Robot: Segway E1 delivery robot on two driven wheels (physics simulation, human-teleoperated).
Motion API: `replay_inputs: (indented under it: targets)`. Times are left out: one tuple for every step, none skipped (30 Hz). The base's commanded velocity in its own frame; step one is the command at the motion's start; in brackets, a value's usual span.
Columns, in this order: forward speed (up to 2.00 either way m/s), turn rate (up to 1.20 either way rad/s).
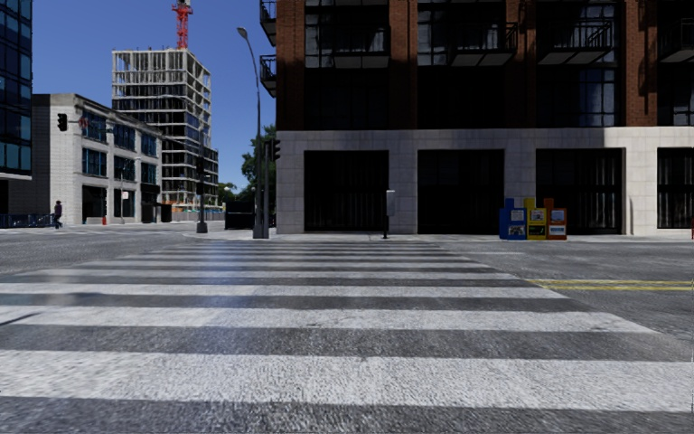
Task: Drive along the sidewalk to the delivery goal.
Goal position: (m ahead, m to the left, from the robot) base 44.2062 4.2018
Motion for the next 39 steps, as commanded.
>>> replay_inputs:
  targets:
    - [1.78,0.17]
    - [1.79,0.17]
    - [1.85,0.17]
    - [1.85,0.17]
    - [2.0,0.17]
    - [2.0,0.17]
    - [2.0,0.17]
    - [2.0,0.17]
    - [2.0,0.17]
    - [2.0,0.17]
    - [2.0,0.17]
    - [2.0,0.17]
    - [2.0,0.17]
    - [2.0,0.17]
    - [2.0,0.17]
    - [2.0,0.17]
    - [2.0,0.17]
    - [2.0,0.17]
    - [2.0,0.08]
    - [2.0,0.0]
    - [2.0,0.0]
    - [2.0,0.0]
    - [2.0,0.0]
    - [2.0,0.0]
    - [2.0,0.0]
    - [2.0,0.0]
    - [2.0,0.0]
    - [2.0,0.0]
    - [2.0,0.0]
    - [2.0,0.0]
    - [2.0,0.0]
    - [2.0,0.0]
    - [2.0,0.0]
    - [2.0,0.0]
    - [2.0,0.0]
    - [2.0,0.0]
    - [2.0,0.0]
    - [2.0,0.0]
    - [2.0,0.0]
